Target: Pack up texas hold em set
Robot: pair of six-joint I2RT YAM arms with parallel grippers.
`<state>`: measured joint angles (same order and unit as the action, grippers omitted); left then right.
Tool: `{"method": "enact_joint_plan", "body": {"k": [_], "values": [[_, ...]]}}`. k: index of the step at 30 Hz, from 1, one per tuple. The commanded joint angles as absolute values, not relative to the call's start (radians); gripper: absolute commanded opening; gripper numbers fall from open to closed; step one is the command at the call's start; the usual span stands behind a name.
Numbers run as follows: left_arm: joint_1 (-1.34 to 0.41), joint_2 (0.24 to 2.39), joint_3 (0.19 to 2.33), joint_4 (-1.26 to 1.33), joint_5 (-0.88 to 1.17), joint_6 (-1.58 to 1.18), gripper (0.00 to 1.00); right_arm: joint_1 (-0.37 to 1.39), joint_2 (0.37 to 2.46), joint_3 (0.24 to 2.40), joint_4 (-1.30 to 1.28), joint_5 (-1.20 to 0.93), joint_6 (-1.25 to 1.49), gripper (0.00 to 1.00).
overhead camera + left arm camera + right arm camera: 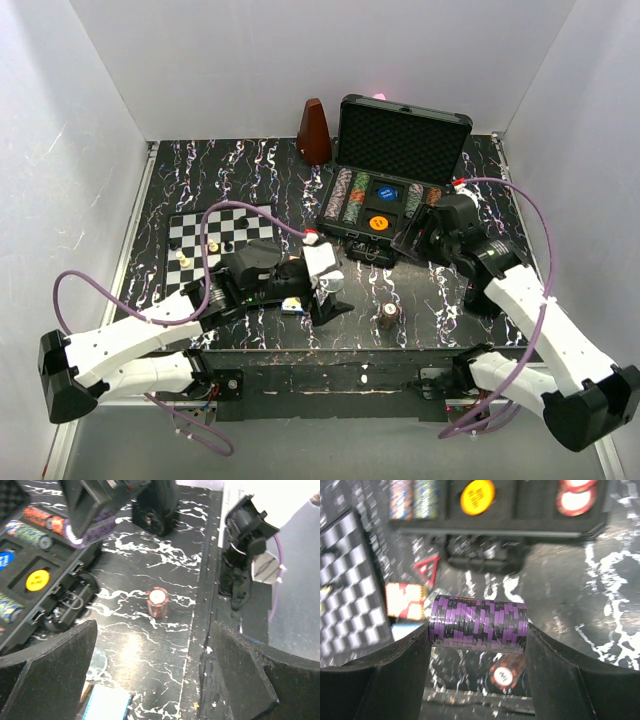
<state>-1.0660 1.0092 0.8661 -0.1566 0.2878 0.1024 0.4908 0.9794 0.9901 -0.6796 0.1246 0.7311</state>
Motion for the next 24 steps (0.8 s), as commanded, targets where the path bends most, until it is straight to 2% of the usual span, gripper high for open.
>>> {"method": "enact_joint_plan", "body": {"k": [1,5,9,14,19,24], "values": [[-0.982,0.973,0.903,-0.163,0.249,0.071,0.98,0.486,1.048,1.025,-0.582,0.454,0.86,0.01],[-0.919,0.971,0.916,-0.176,0.193,0.042,0.98,0.485,1.135,1.043,-0.595,0.598,1.133,0.01],[-0.879,0.963,0.923,-0.192,0.154,0.031,0.98,0.483,1.25,1.141,-0.694,0.653,1.384,0.01],[-0.868,0.945,0.922,-0.204,0.118,0.029,0.98,0.48,1.429,1.322,-0.963,0.664,1.698,0.01],[-0.865,0.927,0.928,-0.212,0.107,0.031,0.98,0.477,1.483,1.322,-0.934,0.63,1.837,0.01],[-0.862,0.904,0.927,-0.212,0.097,0.038,0.98,0.477,1.545,1.361,-1.046,0.632,2.072,0.01]]}}
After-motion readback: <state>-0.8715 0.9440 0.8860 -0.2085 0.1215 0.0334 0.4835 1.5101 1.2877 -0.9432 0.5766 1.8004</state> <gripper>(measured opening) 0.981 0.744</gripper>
